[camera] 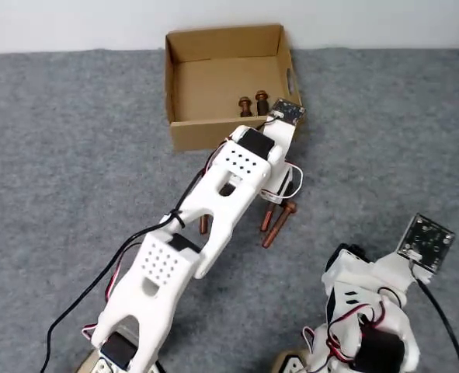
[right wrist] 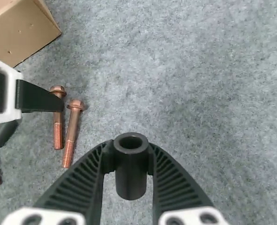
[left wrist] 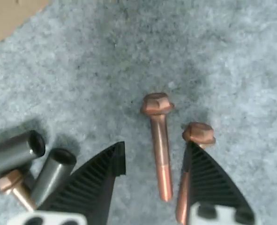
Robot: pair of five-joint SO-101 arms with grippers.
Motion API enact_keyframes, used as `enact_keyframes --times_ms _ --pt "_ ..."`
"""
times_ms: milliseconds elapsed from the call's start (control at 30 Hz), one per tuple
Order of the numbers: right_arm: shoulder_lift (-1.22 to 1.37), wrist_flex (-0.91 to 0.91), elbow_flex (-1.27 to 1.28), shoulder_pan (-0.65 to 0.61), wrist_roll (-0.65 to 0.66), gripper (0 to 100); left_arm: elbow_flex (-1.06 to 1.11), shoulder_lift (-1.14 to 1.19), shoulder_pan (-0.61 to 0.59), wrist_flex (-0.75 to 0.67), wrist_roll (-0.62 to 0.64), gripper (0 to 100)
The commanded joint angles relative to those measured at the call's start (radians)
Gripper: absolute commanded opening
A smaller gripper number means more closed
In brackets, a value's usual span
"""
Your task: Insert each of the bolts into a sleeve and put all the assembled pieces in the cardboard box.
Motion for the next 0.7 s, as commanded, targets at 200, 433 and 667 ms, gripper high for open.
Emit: enact_keyframes --times_ms 200,433,667 --pt "0.001 -0.022 -0.005 0.012 0.012 0.8 -0.317 0.216 -0.003 0.052 0.077 14" --pt "0.001 -0.022 -0.005 0.008 0.012 0.8 -0.498 0.269 0.006 0.172 0.08 1" --pt "0.001 -0.022 -0.005 0.007 0.012 0.8 -0.665 0.203 0.008 0.198 0.081 0"
